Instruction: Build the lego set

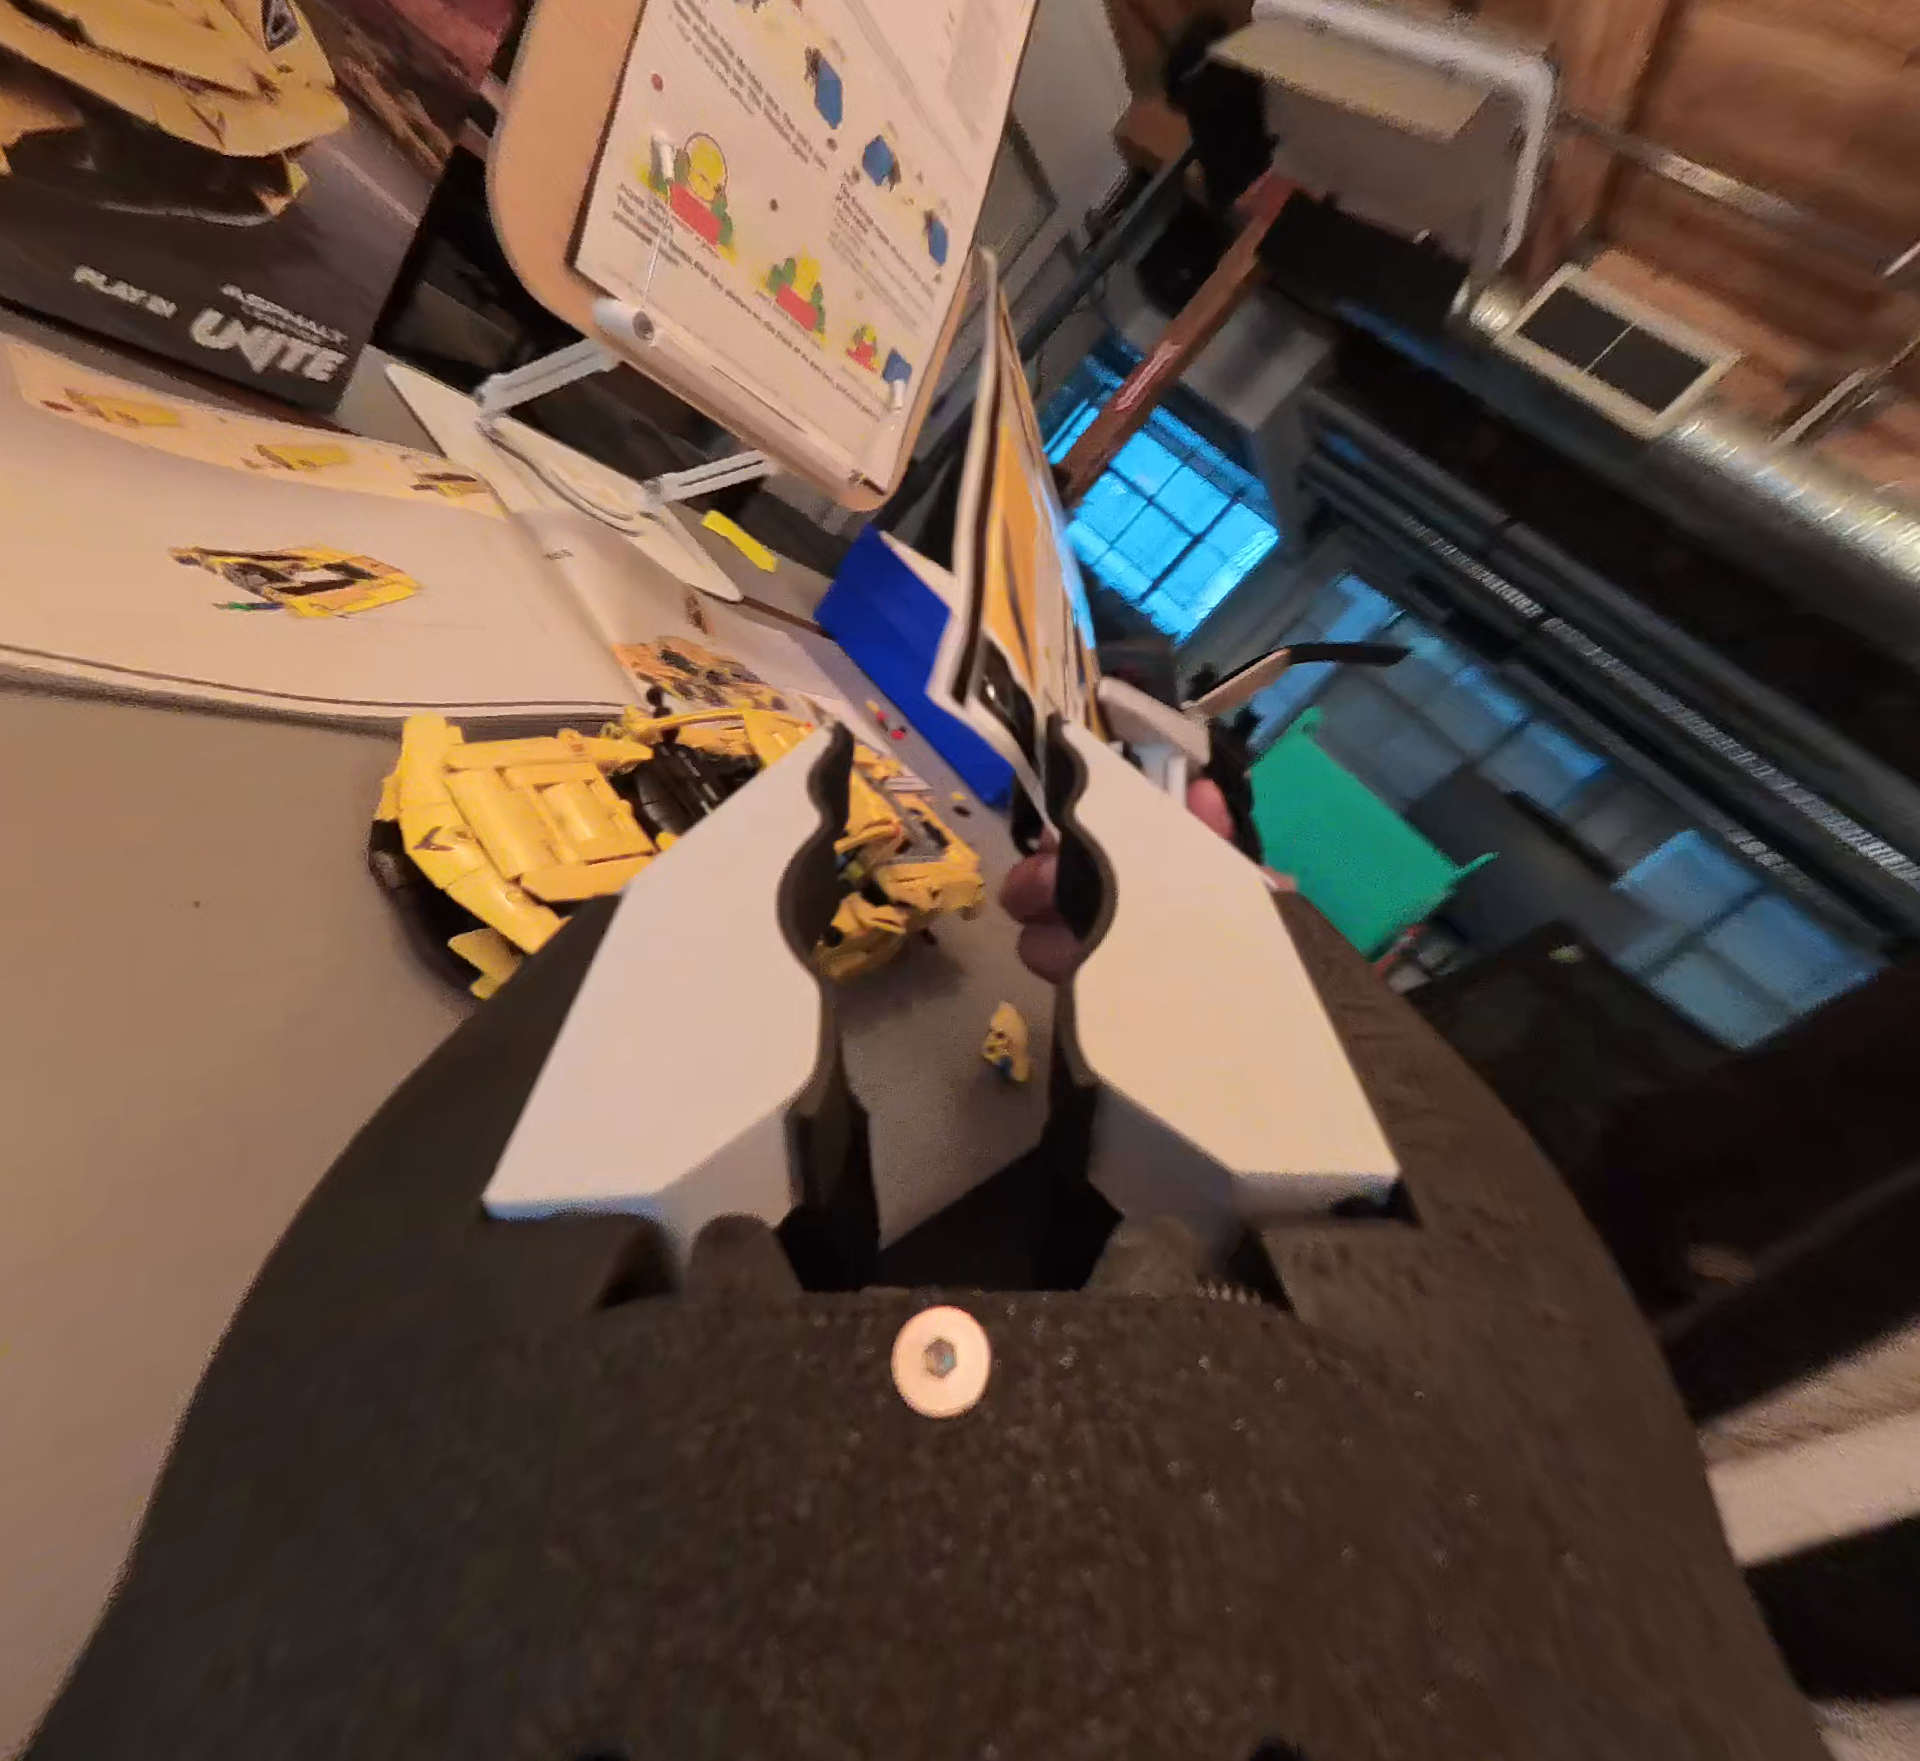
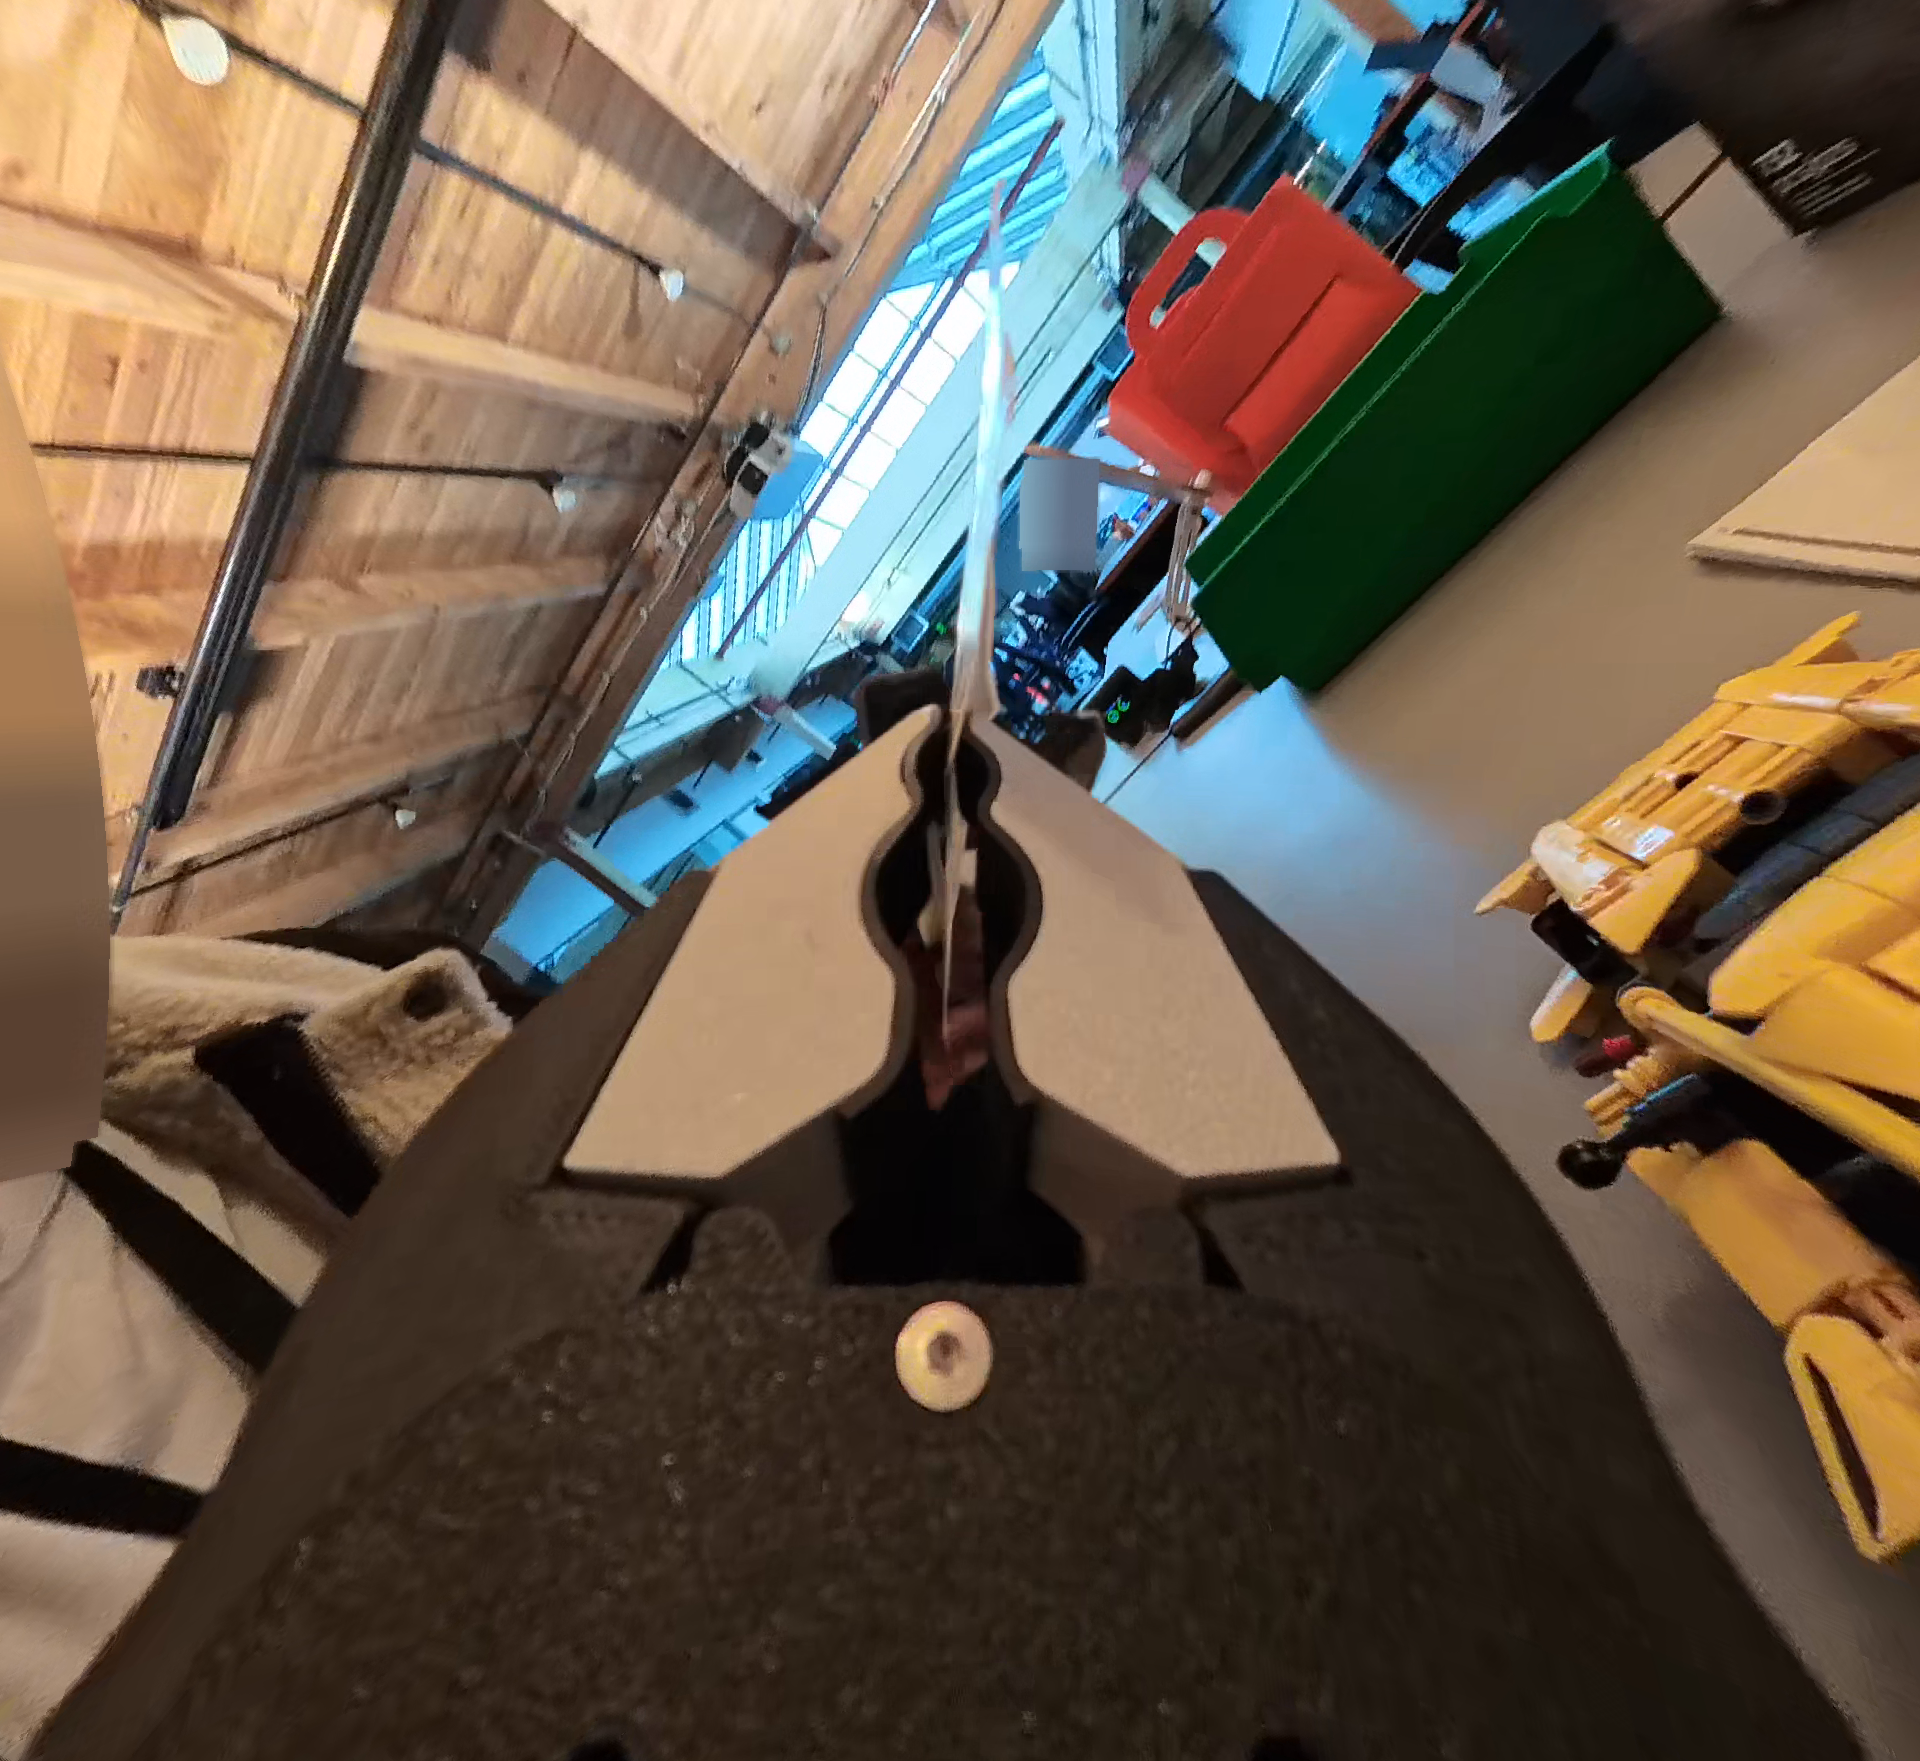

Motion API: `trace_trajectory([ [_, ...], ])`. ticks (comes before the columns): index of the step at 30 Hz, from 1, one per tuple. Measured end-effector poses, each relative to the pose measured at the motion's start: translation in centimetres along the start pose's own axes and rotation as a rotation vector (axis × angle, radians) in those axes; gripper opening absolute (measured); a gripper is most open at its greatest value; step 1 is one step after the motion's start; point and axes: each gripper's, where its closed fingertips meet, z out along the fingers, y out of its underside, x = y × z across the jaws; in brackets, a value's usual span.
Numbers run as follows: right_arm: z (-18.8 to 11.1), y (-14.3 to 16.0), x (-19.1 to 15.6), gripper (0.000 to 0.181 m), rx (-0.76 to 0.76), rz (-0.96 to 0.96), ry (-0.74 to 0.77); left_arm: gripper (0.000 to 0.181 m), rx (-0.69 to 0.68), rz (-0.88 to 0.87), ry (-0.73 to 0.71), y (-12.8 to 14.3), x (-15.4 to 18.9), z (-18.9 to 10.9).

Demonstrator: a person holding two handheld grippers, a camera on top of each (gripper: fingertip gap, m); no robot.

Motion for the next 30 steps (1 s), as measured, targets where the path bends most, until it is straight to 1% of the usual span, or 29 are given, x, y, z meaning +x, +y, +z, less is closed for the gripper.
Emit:
trace_trajectory([
  [1,0.0,0.0,0.1,0.000,0.008,-0.002,0.004,0.036,-0.004,0.036,-0.016,0.8,0.2,0.6],
  [3,0.2,0.2,0.1,0.000,0.002,-0.024,0.019,0.036,0.004,0.042,0.035,1.7,1.6,1.6],
  [6,0.1,0.1,0.1,0.000,0.008,-0.040,0.027,0.035,0.043,-0.030,0.108,1.6,2.6,2.1],
  [9,0.0,0.0,0.1,0.000,0.008,-0.027,0.021,0.014,-0.001,-0.087,0.166,2.4,3.0,2.3],
  [12,0.2,0.3,0.1,0.000,-0.002,-0.017,0.014,0.003,0.006,-0.113,0.198,2.5,3.3,2.4],
  [13,0.2,0.4,0.1,0.000,-0.005,-0.015,0.011,0.000,-0.002,-0.112,0.201,2.7,3.4,2.4],
  [16,0.3,0.5,0.3,0.000,-0.024,-0.042,0.042,0.000,-0.024,-0.104,0.204,3.0,3.5,2.4],
  [17,0.3,0.4,0.4,0.001,-0.034,-0.079,0.057,0.000,-0.028,-0.111,0.205,3.0,3.5,2.3],
  [18,0.2,0.0,0.4,0.012,-0.030,-0.139,0.089,0.000,-0.018,-0.119,0.209,2.8,3.6,2.2],
  [19,-0.2,-0.7,0.8,0.029,-0.027,-0.235,0.168,0.000,0.001,-0.129,0.211,2.4,3.6,2.1],
  [20,-0.7,-1.4,1.2,0.036,-0.040,-0.379,0.266,0.000,0.016,-0.135,0.206,2.2,3.5,2.0],
  [22,-1.5,-2.7,0.5,0.045,-0.087,-0.721,0.435,0.000,0.030,-0.134,0.182,1.9,3.0,1.9],
  [23,-1.2,-2.7,-0.6,0.050,-0.121,-0.860,0.464,0.000,0.038,-0.133,0.169,1.8,2.8,1.9],
  [24,-0.2,-1.6,-2.1,0.057,-0.177,-0.945,0.421,0.000,0.048,-0.133,0.164,1.7,2.7,1.9],
  [25,0.7,0.0,-3.2,0.068,-0.242,-0.982,0.375,0.000,0.054,-0.135,0.164,1.6,2.7,1.9],
  [26,1.4,1.3,-3.5,0.078,-0.303,-0.996,0.361,0.000,0.055,-0.137,0.168,1.6,2.8,1.9],
  [28,2.1,3.1,-3.4,0.084,-0.386,-1.018,0.356,0.000,0.048,-0.133,0.193,1.6,3.3,2.0],
  [30,2.3,3.2,-4.2,0.084,-0.381,-1.096,0.355,0.000,0.050,-0.117,0.206,1.4,3.9,2.0],
])
